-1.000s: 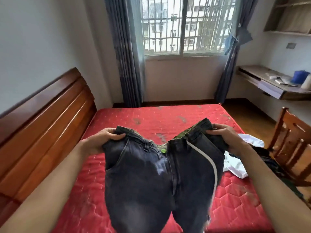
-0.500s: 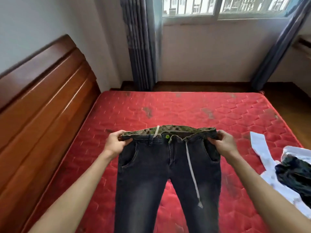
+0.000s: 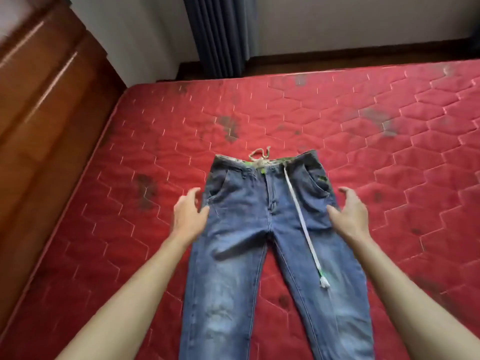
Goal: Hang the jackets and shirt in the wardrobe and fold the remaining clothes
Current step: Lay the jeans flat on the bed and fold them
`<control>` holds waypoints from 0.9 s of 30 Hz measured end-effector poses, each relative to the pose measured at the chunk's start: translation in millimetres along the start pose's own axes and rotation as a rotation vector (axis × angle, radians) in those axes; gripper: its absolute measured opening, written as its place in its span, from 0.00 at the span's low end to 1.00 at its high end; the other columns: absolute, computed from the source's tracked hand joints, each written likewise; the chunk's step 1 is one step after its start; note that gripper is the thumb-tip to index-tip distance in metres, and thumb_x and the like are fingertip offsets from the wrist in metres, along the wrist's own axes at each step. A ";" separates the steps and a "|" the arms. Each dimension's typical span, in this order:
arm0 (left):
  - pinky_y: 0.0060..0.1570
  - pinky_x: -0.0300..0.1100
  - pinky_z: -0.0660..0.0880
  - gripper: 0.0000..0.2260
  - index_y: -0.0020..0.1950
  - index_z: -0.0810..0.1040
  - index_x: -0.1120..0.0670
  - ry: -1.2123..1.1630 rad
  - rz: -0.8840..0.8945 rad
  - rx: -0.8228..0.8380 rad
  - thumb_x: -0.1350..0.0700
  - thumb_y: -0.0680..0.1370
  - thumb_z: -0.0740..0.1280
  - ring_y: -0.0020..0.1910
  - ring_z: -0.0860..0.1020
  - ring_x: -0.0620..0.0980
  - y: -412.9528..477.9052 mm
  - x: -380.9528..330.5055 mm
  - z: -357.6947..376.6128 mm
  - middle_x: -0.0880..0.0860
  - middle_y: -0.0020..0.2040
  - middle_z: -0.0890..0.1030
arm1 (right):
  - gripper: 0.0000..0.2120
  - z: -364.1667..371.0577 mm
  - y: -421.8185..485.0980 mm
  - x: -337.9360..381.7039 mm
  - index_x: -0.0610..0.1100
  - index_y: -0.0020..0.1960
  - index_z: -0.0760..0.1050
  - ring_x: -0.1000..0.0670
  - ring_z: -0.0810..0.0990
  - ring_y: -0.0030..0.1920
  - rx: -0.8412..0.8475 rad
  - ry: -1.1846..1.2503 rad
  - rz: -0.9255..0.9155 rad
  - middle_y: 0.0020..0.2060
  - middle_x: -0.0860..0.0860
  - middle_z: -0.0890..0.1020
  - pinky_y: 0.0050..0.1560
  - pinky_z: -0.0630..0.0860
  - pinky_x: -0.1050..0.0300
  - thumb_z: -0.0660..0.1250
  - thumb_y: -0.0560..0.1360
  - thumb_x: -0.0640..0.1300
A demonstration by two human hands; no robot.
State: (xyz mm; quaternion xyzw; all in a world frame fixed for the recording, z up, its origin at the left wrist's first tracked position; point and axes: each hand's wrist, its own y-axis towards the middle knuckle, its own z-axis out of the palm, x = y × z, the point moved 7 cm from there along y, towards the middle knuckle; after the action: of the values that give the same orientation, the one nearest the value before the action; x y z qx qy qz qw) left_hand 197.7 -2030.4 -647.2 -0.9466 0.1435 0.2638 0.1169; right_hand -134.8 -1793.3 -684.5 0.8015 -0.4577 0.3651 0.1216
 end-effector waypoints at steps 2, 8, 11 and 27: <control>0.58 0.52 0.75 0.22 0.70 0.73 0.54 0.117 0.049 0.153 0.56 0.77 0.69 0.56 0.78 0.61 -35.3 41.4 62.7 0.59 0.57 0.78 | 0.24 47.5 -44.1 -45.1 0.39 0.69 0.72 0.36 0.73 0.68 0.102 -0.206 -0.114 0.68 0.38 0.74 0.64 0.72 0.38 0.69 0.73 0.40; 0.65 0.57 0.71 0.28 0.79 0.62 0.51 0.464 0.172 0.322 0.48 0.80 0.62 0.76 0.63 0.60 -177.2 133.1 182.5 0.58 0.80 0.59 | 0.35 139.1 -199.9 -159.9 0.41 0.77 0.64 0.39 0.60 0.77 0.333 -0.596 -0.294 0.77 0.39 0.61 0.71 0.58 0.41 0.38 0.82 0.60; 0.70 0.58 0.65 0.30 0.81 0.57 0.54 0.523 0.188 0.227 0.46 0.79 0.55 0.79 0.57 0.60 -224.5 150.4 202.3 0.60 0.81 0.54 | 0.34 148.4 -237.4 -177.7 0.41 0.80 0.53 0.42 0.52 0.80 0.325 -0.652 -0.290 0.80 0.42 0.53 0.76 0.51 0.40 0.42 0.82 0.60; 0.75 0.63 0.54 0.31 0.81 0.53 0.55 0.494 0.250 0.359 0.42 0.81 0.51 0.81 0.48 0.59 -398.4 209.6 214.4 0.60 0.82 0.48 | 0.34 118.4 -397.8 -237.9 0.41 0.79 0.57 0.41 0.54 0.79 0.348 -0.602 -0.168 0.80 0.42 0.53 0.76 0.58 0.41 0.62 0.74 0.37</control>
State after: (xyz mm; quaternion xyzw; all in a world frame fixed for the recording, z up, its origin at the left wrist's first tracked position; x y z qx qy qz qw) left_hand 402.5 -1639.7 -879.7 -0.9212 0.3270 0.0093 0.2104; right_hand 173.7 -1483.2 -878.1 0.9167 -0.3366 0.1737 -0.1276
